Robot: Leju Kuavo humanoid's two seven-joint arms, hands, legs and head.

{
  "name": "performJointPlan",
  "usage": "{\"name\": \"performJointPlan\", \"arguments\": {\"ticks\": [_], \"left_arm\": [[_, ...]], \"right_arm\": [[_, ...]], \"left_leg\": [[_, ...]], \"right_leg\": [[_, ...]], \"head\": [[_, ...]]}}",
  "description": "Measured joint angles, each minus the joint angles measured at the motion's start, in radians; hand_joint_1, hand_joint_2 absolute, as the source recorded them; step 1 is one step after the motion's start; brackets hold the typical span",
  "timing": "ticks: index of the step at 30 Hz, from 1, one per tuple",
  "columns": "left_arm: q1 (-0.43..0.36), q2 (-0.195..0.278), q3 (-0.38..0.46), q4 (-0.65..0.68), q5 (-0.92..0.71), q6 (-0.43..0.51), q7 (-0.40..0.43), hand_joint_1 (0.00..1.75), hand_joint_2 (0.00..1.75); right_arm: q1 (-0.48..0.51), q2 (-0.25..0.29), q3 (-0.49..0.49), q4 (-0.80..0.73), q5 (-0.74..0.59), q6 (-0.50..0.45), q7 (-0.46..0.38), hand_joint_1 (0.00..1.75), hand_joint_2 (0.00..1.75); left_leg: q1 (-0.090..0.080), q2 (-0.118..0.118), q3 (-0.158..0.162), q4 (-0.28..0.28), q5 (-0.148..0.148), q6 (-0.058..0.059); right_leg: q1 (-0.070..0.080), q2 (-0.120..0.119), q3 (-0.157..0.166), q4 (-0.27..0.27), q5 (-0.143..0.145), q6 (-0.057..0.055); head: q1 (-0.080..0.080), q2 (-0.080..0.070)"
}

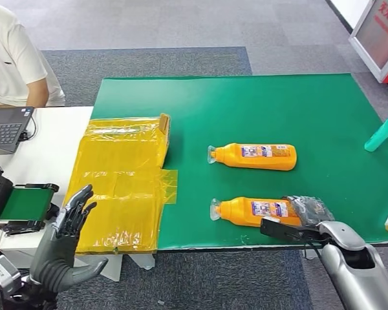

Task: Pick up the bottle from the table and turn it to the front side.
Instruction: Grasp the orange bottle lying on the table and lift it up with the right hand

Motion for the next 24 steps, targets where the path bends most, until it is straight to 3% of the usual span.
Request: {"name": "performJointPlan", "arguments": {"ticks": [6, 11, 17, 20, 24], "left_arm": [[0.003, 0.007, 0.002, 0.006, 0.045, -0.011, 0.001, 0.0, 1.75], [-0.012, 0.012, 0.035, 0.086, 0.388, -0.071, 0.033, 0.0, 1.75], [-0.041, -0.006, 0.102, 0.162, 0.311, -0.079, 0.055, 0.0, 1.75], [-0.08, -0.027, 0.111, 0.185, 0.309, -0.078, 0.076, 0.0, 1.75], [-0.136, -0.059, 0.101, 0.211, 0.338, -0.077, 0.11, 0.0, 1.75]], "right_arm": [[0.114, 0.0, -0.029, -0.11, -0.298, 0.025, -0.045, 1.75, 1.75], [0.204, 0.009, -0.025, -0.152, -0.554, 0.03, -0.11, 1.75, 1.75], [0.293, 0.024, 0.014, -0.22, -0.729, 0.005, -0.136, 1.75, 1.75], [0.293, 0.06, 0.023, -0.261, -0.805, 0.005, -0.161, 1.75, 1.75], [0.276, 0.147, 0.043, -0.31, -0.847, 0.006, -0.163, 1.75, 1.75]], "left_leg": [[0.0, 0.0, 0.0, 0.0, -0.002, 0.0], [0.0, 0.0, -0.001, 0.0, -0.002, 0.0], [0.0, 0.0, -0.003, 0.0, -0.002, 0.0], [0.0, 0.0, -0.003, 0.0, -0.002, 0.0], [0.0, 0.0, -0.003, 0.0, -0.001, -0.001]], "right_leg": [[0.0, 0.0, 0.0, 0.0, -0.001, 0.0], [0.0, 0.0, 0.0, 0.0, -0.002, 0.0], [0.0, 0.0, -0.002, 0.0, -0.002, 0.0], [0.0, 0.0, -0.002, 0.0, -0.002, 0.0], [0.0, 0.0, -0.003, 0.0, -0.001, -0.001]], "head": [[0.0, 0.0], [0.0, 0.0], [0.0, 0.0], [0.0, 0.0], [0.0, 0.0]]}}
